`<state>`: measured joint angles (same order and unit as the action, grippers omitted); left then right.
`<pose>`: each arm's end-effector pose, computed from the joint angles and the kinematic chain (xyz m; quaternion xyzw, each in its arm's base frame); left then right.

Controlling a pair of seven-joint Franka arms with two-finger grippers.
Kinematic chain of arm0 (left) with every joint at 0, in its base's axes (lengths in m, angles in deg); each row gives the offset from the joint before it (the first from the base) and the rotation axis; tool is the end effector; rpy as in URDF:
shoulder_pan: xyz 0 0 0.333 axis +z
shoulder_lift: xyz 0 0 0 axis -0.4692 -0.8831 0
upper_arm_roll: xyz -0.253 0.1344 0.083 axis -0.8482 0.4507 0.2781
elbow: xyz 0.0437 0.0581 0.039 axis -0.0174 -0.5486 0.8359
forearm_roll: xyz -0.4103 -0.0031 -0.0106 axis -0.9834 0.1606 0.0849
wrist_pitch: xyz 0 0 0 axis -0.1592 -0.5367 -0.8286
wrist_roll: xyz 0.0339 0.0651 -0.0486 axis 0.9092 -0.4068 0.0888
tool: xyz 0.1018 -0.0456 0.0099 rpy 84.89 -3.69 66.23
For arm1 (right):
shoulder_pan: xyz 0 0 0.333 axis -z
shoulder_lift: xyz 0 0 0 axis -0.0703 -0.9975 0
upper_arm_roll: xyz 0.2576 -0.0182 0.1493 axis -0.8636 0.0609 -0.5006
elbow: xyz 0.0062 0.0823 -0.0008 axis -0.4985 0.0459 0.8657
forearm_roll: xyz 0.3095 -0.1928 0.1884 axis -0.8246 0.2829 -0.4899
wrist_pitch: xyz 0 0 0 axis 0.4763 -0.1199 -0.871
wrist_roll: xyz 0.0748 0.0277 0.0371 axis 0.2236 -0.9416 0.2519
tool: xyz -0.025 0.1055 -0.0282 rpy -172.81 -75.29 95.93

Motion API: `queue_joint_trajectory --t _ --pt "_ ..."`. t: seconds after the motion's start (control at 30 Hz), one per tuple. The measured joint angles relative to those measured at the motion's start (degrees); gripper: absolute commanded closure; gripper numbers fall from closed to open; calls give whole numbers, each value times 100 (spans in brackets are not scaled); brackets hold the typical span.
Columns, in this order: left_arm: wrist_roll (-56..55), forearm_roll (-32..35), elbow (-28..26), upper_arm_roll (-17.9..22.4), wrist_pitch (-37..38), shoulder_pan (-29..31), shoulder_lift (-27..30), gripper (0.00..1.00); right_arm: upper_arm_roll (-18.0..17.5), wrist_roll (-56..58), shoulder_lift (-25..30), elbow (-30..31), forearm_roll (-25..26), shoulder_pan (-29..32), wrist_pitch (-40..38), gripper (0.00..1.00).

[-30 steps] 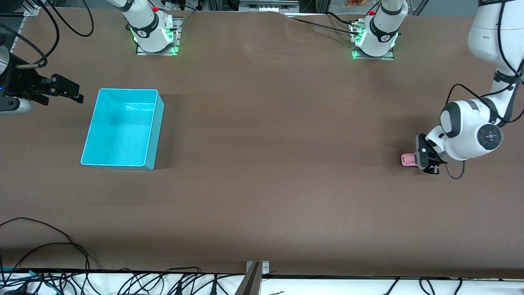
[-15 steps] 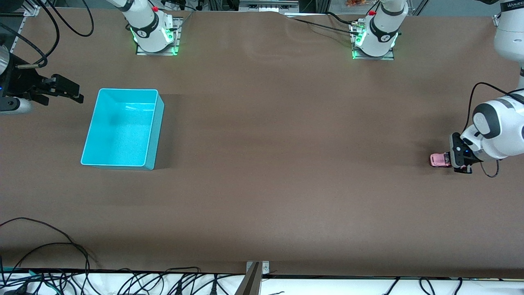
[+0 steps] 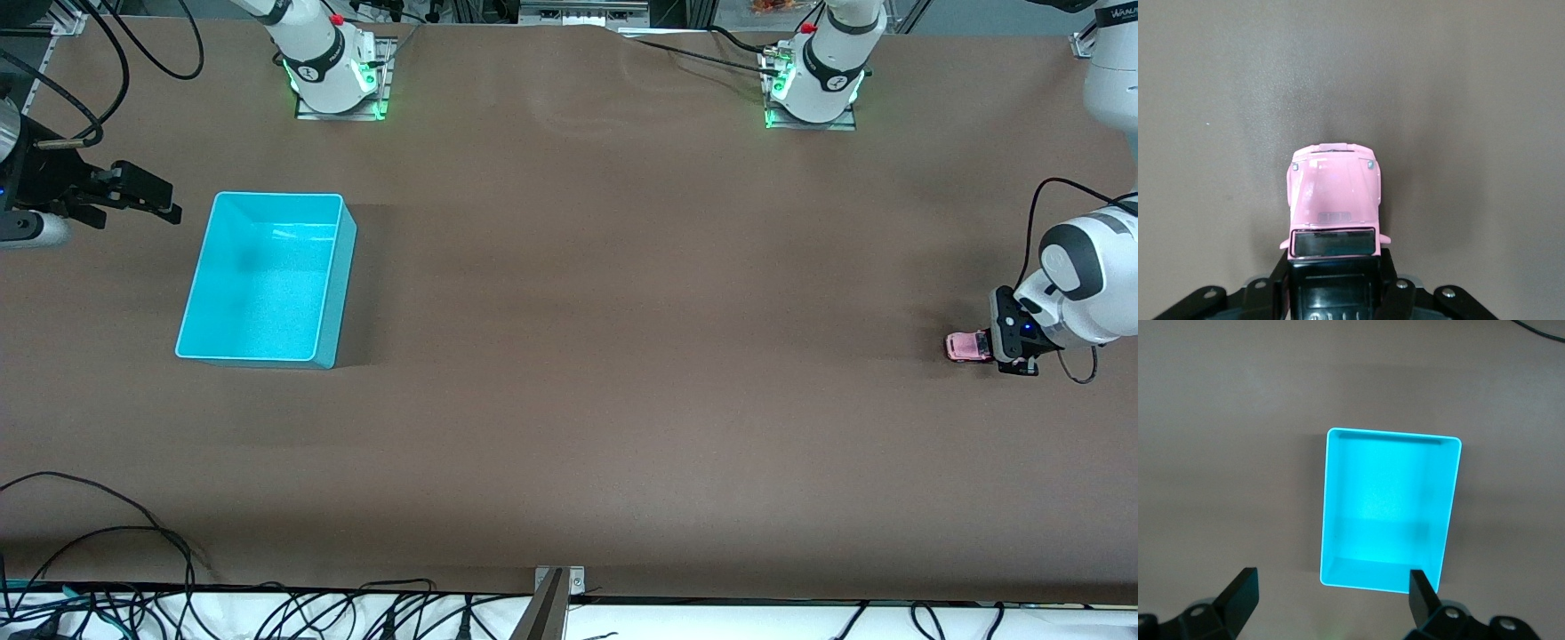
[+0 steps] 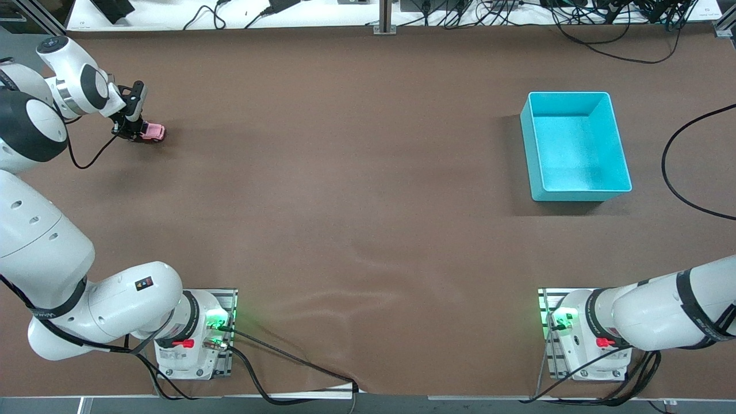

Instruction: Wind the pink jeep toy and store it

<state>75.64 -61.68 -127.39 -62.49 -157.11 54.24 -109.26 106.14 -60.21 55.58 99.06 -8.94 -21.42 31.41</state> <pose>0.5833 0.2640 0.1515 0.6925 -0.7210 -0.0228 0.0093 0.5865 0.0217 0.5871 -0.9987 -0.0248 0.0340 0.0287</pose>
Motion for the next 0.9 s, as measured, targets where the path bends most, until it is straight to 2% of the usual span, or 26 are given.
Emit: queue_joint_trajectory --t 0.27,0.33,0.37,0.4,0.43,0.47,0.5,0.73,0.9 --pt "0 0 53 -1 2 59 -30 91 0 0 0 0 0 0 0 0" --pt "0 0 62 -1 2 69 -34 86 0 0 0 0 0 0 0 0" --pt "0 0 64 -1 2 72 -36 77 0 0 0 0 0 0 0 0" --pt "0 0 65 -1 2 73 -37 62 0 0 0 0 0 0 0 0" --pt "0 -2 66 -1 2 73 -37 42 0 0 0 0 0 0 0 0" --pt "0 -5 66 -1 2 73 -37 15 0 0 0 0 0 0 0 0" --pt "0 -13 66 -1 2 74 -37 0 0 0 0 0 0 0 0 0" --pt "-1 -174 86 2 12 126 -104 0 -1 0 0 0 0 0 0 0" --pt "-10 -181 312 -1 222 149 -112 0 -1 0 0 0 0 0 0 0"
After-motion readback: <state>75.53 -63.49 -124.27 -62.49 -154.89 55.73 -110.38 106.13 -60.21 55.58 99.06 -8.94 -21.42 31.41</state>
